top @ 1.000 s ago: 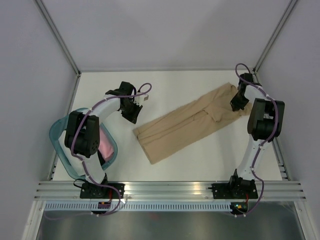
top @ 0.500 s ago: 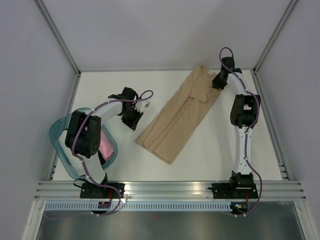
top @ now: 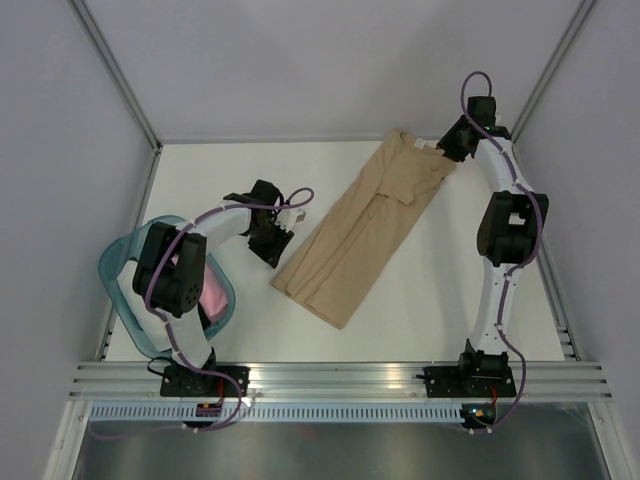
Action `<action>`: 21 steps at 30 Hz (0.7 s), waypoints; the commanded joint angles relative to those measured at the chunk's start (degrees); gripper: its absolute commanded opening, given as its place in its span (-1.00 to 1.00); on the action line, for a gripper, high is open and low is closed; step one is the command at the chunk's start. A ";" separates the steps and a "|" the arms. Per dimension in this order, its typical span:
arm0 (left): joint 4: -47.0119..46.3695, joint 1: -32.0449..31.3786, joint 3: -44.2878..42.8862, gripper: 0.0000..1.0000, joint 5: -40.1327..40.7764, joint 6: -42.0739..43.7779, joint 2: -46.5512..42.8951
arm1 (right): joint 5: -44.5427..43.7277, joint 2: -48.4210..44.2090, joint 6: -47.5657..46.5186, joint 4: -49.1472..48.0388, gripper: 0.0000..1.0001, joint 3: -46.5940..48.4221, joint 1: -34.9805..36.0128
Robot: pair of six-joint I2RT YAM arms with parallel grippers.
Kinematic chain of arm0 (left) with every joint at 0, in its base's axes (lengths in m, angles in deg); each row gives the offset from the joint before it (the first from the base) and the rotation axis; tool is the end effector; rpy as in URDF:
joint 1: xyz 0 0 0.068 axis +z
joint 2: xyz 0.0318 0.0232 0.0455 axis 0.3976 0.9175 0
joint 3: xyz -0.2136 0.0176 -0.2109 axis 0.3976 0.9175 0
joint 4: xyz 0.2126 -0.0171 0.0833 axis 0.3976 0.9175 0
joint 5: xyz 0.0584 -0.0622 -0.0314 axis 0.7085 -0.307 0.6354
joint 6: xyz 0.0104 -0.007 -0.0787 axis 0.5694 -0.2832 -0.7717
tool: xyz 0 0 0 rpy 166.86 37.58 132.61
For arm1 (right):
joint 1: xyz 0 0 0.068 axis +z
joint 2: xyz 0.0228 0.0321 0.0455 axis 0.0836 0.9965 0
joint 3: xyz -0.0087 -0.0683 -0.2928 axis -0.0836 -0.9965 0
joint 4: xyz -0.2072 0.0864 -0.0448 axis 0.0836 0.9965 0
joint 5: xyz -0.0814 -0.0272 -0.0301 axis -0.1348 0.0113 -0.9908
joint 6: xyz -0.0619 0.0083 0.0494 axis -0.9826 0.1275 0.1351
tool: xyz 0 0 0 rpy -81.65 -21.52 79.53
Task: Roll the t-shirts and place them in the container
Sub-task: Fold the tshirt
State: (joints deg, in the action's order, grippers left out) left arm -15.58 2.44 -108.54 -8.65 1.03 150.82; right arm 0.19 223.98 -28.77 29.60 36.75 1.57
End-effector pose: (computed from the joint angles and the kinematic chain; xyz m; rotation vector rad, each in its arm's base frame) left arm 0.3046 -0.1302 0.1844 1.0423 2.7161 -0.2723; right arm 0.5439 -0.0274 0.2396 0.8369 2.2253 0.3612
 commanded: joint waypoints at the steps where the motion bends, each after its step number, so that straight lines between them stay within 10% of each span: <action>1: -1.72 0.08 -0.16 -0.15 0.11 -1.53 1.09 | -0.74 -5.71 -0.66 -2.08 -0.20 -6.76 -3.01; 10: -2.08 -2.90 2.39 -0.10 -0.33 -1.62 3.38 | 4.53 4.38 4.68 -2.86 -0.15 -3.45 -6.44; 15: -2.25 -5.37 6.16 -0.47 -2.43 -2.23 2.15 | 7.77 10.54 13.30 -9.45 -0.21 -0.81 -7.76; 21: -2.16 -7.74 10.47 -0.95 -4.90 -2.32 -0.66 | 10.06 16.51 19.29 -14.73 -0.75 2.34 -6.36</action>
State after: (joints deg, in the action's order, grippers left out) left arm -18.99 -3.73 -102.64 -10.42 0.13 148.77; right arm 8.46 236.21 -14.28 18.11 35.98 -5.94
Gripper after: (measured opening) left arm 0.040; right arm 0.154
